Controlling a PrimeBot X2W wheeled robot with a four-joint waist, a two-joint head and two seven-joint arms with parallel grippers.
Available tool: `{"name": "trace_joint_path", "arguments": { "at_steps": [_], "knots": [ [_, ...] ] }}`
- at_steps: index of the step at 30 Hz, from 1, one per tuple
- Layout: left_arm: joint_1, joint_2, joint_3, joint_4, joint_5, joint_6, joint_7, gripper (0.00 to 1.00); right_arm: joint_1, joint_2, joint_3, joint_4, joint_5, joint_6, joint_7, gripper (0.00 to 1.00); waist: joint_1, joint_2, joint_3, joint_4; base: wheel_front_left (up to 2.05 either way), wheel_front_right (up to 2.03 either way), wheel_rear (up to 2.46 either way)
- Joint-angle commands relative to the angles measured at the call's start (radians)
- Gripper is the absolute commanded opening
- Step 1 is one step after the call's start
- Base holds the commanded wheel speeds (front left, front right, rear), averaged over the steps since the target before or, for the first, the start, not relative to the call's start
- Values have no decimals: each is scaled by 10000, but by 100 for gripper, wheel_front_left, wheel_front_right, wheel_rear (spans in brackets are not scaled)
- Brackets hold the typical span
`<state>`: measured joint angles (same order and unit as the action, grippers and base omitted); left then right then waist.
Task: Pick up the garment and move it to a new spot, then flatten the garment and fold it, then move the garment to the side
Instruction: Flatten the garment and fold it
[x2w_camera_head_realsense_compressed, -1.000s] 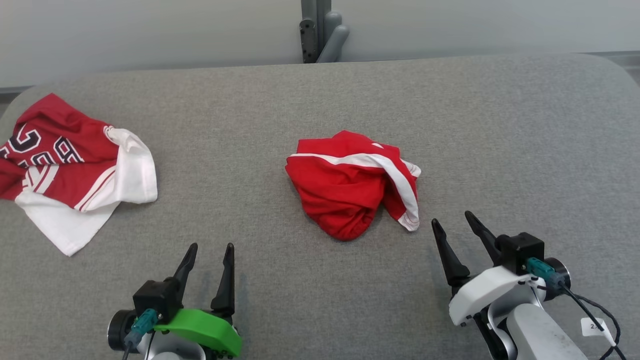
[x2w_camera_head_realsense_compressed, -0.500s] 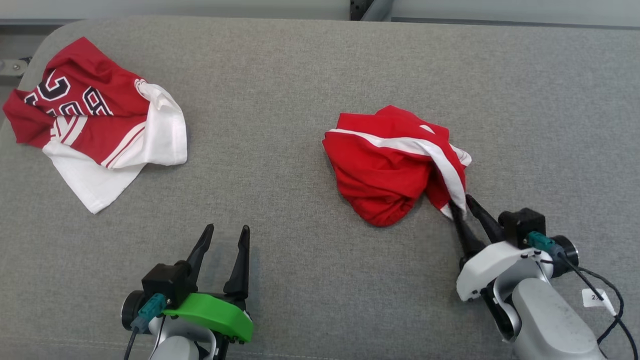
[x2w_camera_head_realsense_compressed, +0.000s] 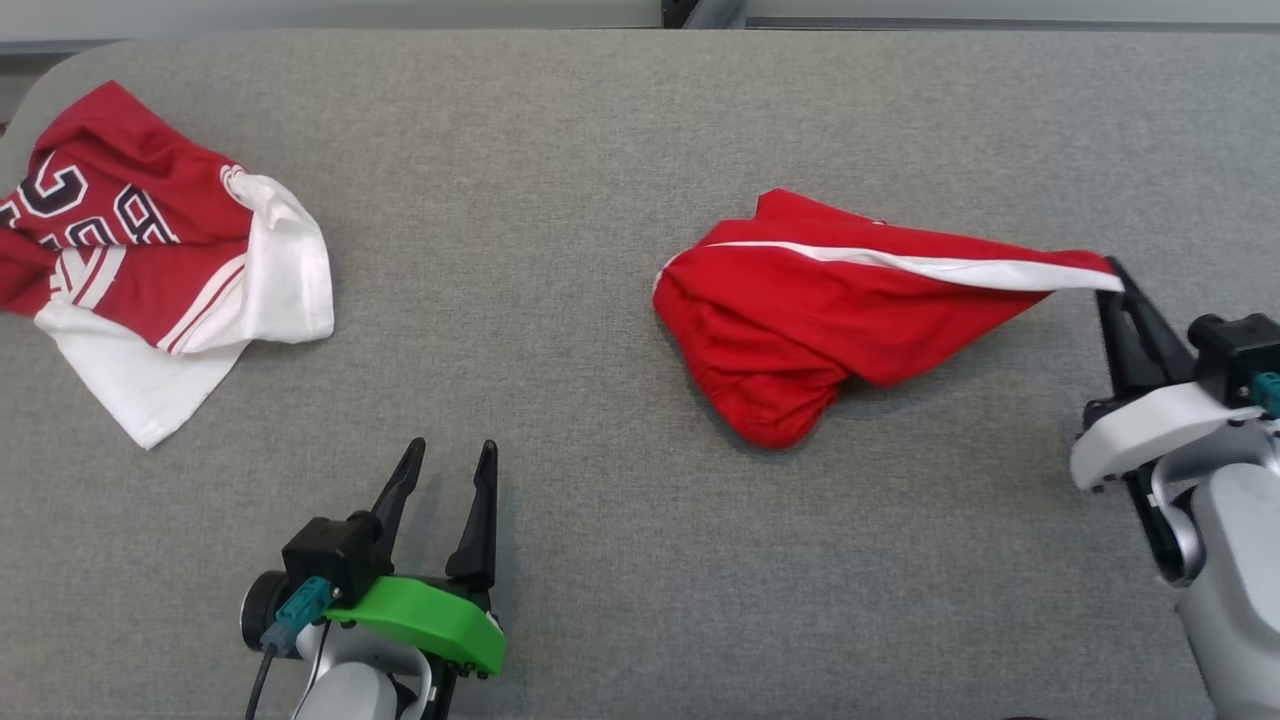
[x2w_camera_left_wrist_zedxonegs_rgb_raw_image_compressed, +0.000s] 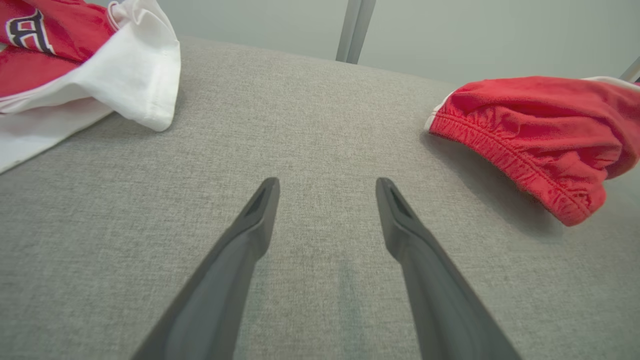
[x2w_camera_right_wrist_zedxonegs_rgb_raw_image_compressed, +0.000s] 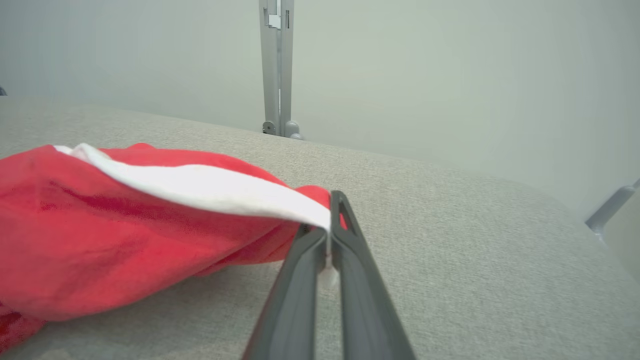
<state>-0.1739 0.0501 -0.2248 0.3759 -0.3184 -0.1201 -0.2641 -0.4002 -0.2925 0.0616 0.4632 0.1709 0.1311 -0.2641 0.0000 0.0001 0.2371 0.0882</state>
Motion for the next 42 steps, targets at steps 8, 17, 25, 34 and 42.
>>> {"name": "trace_joint_path", "arguments": {
  "at_steps": [8, 17, 25, 34, 42],
  "knots": [
    [223, 18, -203, 292, -24, -47, -5, 100, 1156, -59, -517, 570, -455, -7, -3, 0, 0, -1, -734, -873, 0, 0, 0],
    [-3, 17, -444, 570, -11, -83, -6, 100, 1513, 457, -308, 1110, -377, -7, -2, 100, 0, -1, -865, -1357, 0, 0, 0],
    [-1607, 19, -1130, 1216, -869, -103, -6, 100, 1381, 829, 24, 381, -338, -7, -2, 100, 0, -1, -546, -1984, 0, 0, 0],
    [-3770, 29, -2457, 3095, -2107, -109, -5, 100, 1056, 1139, 434, -89, -207, -7, -3, 100, 0, -1, 39, -2727, 0, 0, 0],
    [-4816, 132, -3610, 4517, -3655, -110, 4, 100, 1134, 1314, 323, -164, -233, -7, -3, 100, 0, -1, 319, -3044, 0, 0, 0]
  ]
}}
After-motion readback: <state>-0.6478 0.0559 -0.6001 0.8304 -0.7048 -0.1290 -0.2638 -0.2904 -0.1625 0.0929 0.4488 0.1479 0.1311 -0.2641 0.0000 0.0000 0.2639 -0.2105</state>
